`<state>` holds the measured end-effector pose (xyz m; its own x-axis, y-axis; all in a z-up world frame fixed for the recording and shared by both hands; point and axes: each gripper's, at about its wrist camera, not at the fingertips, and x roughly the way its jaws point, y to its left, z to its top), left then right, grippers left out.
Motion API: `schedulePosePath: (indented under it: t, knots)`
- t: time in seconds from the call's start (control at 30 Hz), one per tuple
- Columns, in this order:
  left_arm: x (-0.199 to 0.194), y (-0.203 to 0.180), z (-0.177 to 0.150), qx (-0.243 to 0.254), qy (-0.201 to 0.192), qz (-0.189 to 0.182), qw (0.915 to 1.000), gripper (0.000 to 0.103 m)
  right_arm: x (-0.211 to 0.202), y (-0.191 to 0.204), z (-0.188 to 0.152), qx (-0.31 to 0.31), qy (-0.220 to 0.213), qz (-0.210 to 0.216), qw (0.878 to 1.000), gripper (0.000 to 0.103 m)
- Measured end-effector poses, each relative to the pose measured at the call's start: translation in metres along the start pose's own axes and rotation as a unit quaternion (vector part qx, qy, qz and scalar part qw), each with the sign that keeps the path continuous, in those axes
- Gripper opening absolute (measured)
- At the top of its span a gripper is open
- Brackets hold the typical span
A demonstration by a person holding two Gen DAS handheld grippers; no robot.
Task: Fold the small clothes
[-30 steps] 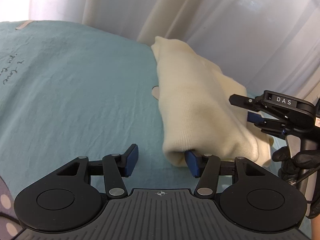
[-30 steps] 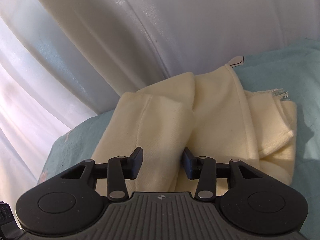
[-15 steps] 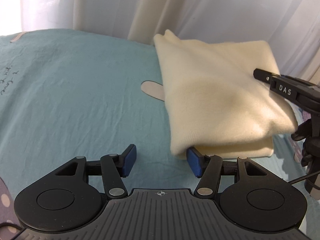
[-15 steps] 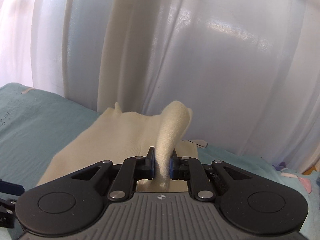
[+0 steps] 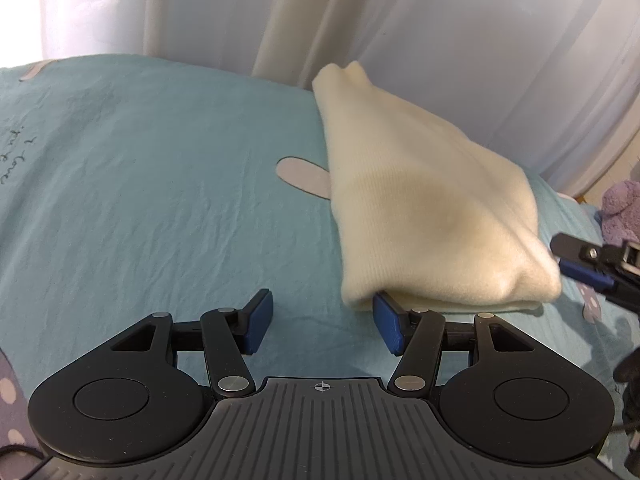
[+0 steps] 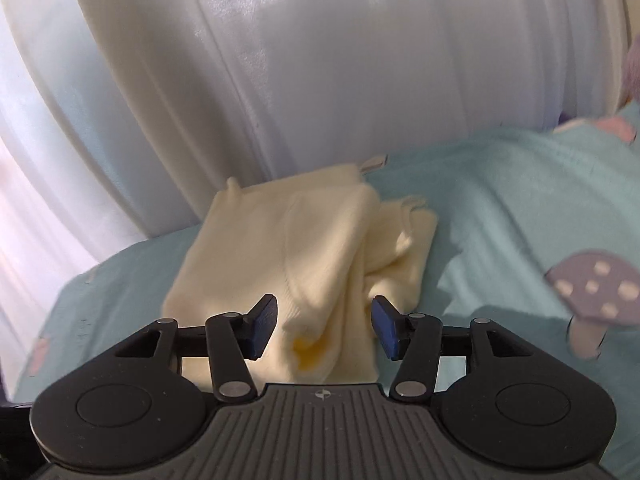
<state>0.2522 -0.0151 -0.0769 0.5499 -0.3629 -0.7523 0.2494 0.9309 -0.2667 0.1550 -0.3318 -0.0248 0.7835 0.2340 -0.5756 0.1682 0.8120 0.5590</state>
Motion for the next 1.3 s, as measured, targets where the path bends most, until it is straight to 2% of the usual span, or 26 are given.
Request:
schedulePosePath:
  t: [0.07, 0.13, 0.17, 0.2, 0.23, 0.27, 0.3, 0.33, 0.37, 0.4, 0.43, 0.47, 0.5, 0.57, 0.7, 0.77, 0.8, 0.83, 0.87, 0.9, 0.97, 1.0, 1.1, 1.17, 1.23, 1.3]
  knots:
    - [0.002, -0.002, 0.0, 0.002, 0.0, 0.002, 1.0, 0.061, 0.007, -0.006, -0.008, 0.042, 0.023, 0.032, 0.998, 0.053]
    - [0.002, -0.005, -0.001, 0.008, 0.001, 0.003, 1.0, 0.061, 0.023, -0.004, -0.012, 0.065, 0.026, 0.034, 0.997, 0.053]
    - [0.002, -0.007, -0.001, 0.01, 0.001, 0.002, 1.0, 0.061, 0.029, -0.004, -0.014, 0.071, 0.025, 0.03, 0.997, 0.048]
    - [0.003, -0.009, -0.001, 0.01, 0.002, 0.001, 0.9999, 0.061, 0.033, -0.003, -0.014, 0.072, 0.024, 0.025, 0.997, 0.024]
    - [0.001, -0.01, -0.001, 0.012, 0.002, 0.0, 0.9999, 0.061, 0.034, -0.001, -0.015, 0.066, 0.024, 0.018, 0.997, 0.014]
    - [0.002, -0.012, -0.001, 0.015, 0.003, 0.0, 0.9999, 0.061, 0.034, 0.002, -0.013, 0.058, 0.022, 0.016, 0.998, 0.013]
    - [0.003, -0.015, -0.001, 0.02, 0.002, 0.002, 0.9998, 0.061, 0.031, 0.002, -0.012, 0.062, 0.013, 0.032, 0.997, 0.012]
    - [0.003, -0.016, -0.001, 0.025, 0.001, 0.006, 0.9997, 0.061, 0.026, -0.005, -0.01, 0.095, 0.002, 0.08, 0.992, 0.011]
    - [0.002, -0.017, 0.0, 0.029, -0.002, 0.011, 0.9995, 0.061, 0.013, -0.02, -0.009, 0.138, -0.012, 0.135, 0.981, 0.011]
    - [0.001, -0.018, 0.0, 0.032, -0.007, 0.016, 0.9993, 0.061, 0.005, -0.031, -0.008, 0.168, -0.025, 0.163, 0.972, 0.011]
    - [0.0, -0.018, -0.001, 0.033, -0.011, 0.022, 0.9991, 0.061, 0.001, -0.037, -0.007, 0.175, -0.03, 0.153, 0.972, 0.011]
    - [-0.001, -0.017, -0.001, 0.032, -0.011, 0.027, 0.9991, 0.061, -0.002, -0.039, -0.006, 0.157, -0.032, 0.117, 0.98, 0.011]
    - [0.0, -0.015, -0.001, 0.03, -0.009, 0.028, 0.9991, 0.061, -0.001, -0.036, -0.006, 0.115, -0.023, 0.054, 0.992, 0.01]
    - [0.002, -0.011, -0.001, 0.021, 0.002, 0.021, 0.9996, 0.063, 0.008, -0.029, -0.012, 0.06, 0.006, -0.012, 0.998, 0.009]
    - [0.002, -0.007, -0.001, 0.036, 0.008, 0.017, 0.9992, 0.061, 0.013, -0.012, -0.014, -0.002, 0.02, -0.038, 0.999, 0.009]
    - [-0.003, -0.003, 0.002, 0.047, 0.013, 0.01, 0.9988, 0.061, 0.011, -0.014, -0.011, -0.014, 0.03, -0.034, 0.999, 0.01]
    - [-0.007, 0.001, 0.004, 0.049, 0.016, 0.001, 0.9987, 0.061, 0.01, -0.019, -0.008, -0.018, 0.039, -0.028, 0.999, 0.013]
    - [-0.012, 0.007, 0.007, 0.044, 0.014, -0.009, 0.9989, 0.061, 0.009, -0.024, -0.004, -0.024, 0.045, -0.035, 0.998, 0.023]
    - [-0.018, 0.014, 0.011, 0.035, 0.008, -0.021, 0.9992, 0.062, 0.006, -0.027, 0.001, -0.034, 0.053, -0.054, 0.997, 0.05]
    - [-0.023, 0.023, 0.017, 0.02, 0.001, -0.034, 0.9992, 0.063, -0.003, -0.03, 0.005, -0.038, 0.045, -0.065, 0.996, 0.068]
    - [-0.027, 0.036, 0.031, -0.016, -0.016, -0.062, 0.9978, 0.071, -0.014, -0.036, 0.018, -0.031, 0.02, -0.048, 0.998, 0.075]
    - [-0.025, 0.04, 0.04, -0.03, -0.021, -0.079, 0.9962, 0.071, -0.013, -0.044, 0.029, -0.01, 0.012, -0.016, 1.0, 0.084]
    - [0.001, 0.043, 0.064, -0.048, -0.028, -0.137, 0.9889, 0.075, 0.011, -0.06, 0.055, 0.039, 0.026, 0.045, 0.998, 0.089]
    - [0.029, 0.044, 0.076, -0.078, -0.009, -0.149, 0.9858, 0.074, 0.033, -0.069, 0.066, 0.069, 0.043, 0.036, 0.996, 0.089]
    - [0.054, 0.046, 0.084, -0.113, 0.023, -0.166, 0.9793, 0.073, 0.053, -0.08, 0.073, 0.101, 0.061, 0.044, 0.992, 0.087]
    - [0.067, 0.042, 0.088, -0.116, 0.04, -0.196, 0.9728, 0.073, 0.064, -0.086, 0.076, 0.121, 0.07, 0.058, 0.988, 0.086]
